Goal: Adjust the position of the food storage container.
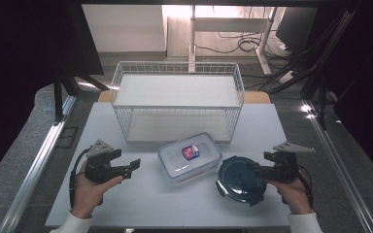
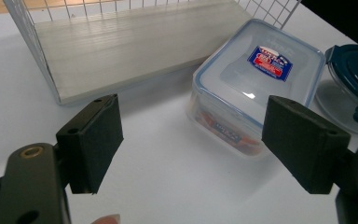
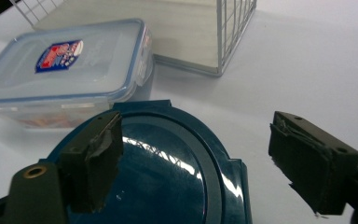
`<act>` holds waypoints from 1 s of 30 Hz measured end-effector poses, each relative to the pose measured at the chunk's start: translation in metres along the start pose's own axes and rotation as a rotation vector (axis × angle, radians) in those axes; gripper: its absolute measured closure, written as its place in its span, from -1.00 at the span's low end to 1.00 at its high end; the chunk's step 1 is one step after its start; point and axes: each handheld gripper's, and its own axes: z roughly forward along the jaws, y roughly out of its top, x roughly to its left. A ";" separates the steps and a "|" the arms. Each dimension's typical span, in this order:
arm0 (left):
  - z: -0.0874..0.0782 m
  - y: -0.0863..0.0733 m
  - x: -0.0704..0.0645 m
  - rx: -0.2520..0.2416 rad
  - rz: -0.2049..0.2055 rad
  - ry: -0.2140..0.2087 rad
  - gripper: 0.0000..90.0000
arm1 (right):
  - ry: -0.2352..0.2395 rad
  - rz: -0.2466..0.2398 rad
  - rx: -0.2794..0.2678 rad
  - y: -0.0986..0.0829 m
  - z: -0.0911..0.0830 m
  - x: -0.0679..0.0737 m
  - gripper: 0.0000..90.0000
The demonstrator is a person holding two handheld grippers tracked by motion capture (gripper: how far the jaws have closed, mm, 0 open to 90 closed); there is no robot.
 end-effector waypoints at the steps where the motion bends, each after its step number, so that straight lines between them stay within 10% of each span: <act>1: 0.001 0.000 0.000 0.003 0.004 0.001 -0.56 | -0.001 -0.011 0.003 0.000 0.001 0.000 -0.59; 30: 0.011 -0.008 -0.004 0.105 0.041 0.029 -0.58 | 0.027 0.029 0.019 0.000 -0.002 0.000 -0.45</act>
